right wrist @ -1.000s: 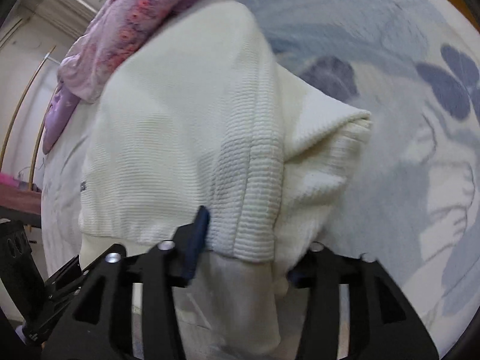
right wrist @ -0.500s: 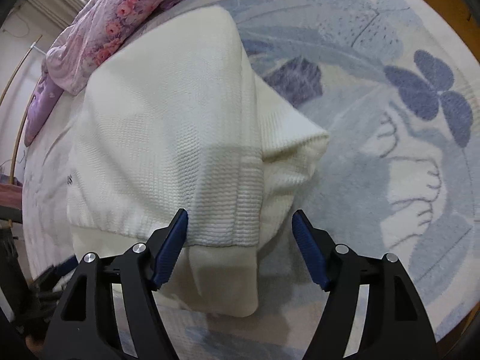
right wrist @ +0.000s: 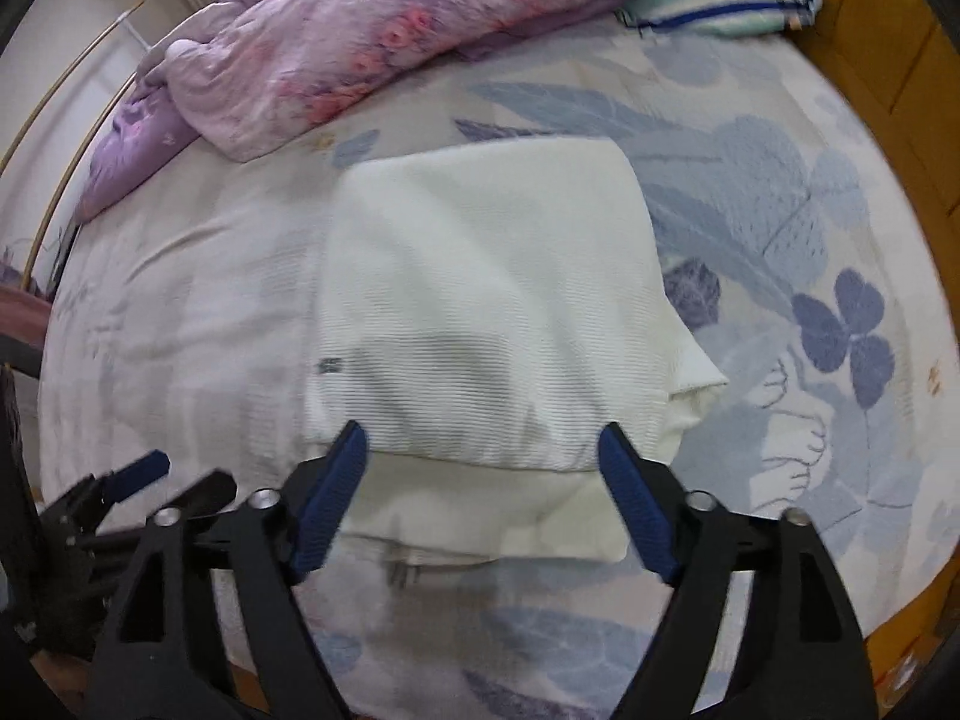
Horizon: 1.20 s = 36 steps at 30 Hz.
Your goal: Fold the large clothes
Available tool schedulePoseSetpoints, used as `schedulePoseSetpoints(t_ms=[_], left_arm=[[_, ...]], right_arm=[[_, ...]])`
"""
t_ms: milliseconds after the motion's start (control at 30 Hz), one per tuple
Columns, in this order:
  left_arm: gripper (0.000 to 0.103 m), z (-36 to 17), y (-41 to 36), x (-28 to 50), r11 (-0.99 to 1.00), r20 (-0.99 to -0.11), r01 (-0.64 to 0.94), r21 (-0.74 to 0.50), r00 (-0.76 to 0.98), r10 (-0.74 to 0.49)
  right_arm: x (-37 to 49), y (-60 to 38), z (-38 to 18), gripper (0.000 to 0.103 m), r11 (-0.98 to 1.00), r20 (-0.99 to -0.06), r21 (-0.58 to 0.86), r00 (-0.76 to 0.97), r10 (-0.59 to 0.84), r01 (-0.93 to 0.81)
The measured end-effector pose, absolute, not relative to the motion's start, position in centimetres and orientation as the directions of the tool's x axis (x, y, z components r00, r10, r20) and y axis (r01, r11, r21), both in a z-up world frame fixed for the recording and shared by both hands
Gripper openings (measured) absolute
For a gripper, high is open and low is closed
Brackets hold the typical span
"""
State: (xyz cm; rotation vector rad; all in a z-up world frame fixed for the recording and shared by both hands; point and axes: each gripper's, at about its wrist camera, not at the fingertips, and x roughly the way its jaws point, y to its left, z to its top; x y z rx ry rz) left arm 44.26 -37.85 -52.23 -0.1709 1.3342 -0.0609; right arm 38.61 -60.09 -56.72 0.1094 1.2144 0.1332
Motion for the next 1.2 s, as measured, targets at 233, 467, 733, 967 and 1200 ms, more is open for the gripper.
schedulePoseSetpoints(t_ms=[233, 467, 733, 967, 1200], left_arm=[[0.093, -48.6, -35.4, 43.6, 0.985, -0.948, -0.066, -0.159, 0.288, -0.133], [0.094, -43.6, -32.8, 42.6, 0.990, -0.928, -0.017, -0.138, 0.352, -0.123], [0.095, -37.9, -28.5, 40.5, 0.991, -0.912, 0.018, -0.136, 0.389, -0.132], [0.098, -31.7, -25.5, 37.9, 0.992, -0.875, 0.091, -0.083, 0.469, -0.116], [0.098, -25.7, -21.6, 35.0, 0.989, -0.832, 0.132, -0.070, 0.539, -0.131]], right_arm=[[36.9, -56.5, -53.4, 0.088, 0.992, -0.927, 0.105, 0.355, 0.125, -0.075], [34.7, -52.7, -49.5, 0.090, 0.993, -0.924, 0.100, 0.364, 0.116, -0.063], [31.4, -47.9, -43.8, 0.091, 0.994, -0.899, 0.087, 0.425, 0.104, -0.059], [28.3, -43.7, -38.3, 0.091, 0.996, -0.864, 0.072, 0.496, 0.089, -0.054], [24.7, -39.8, -33.7, 0.091, 0.993, -0.824, 0.106, 0.554, 0.120, -0.057]])
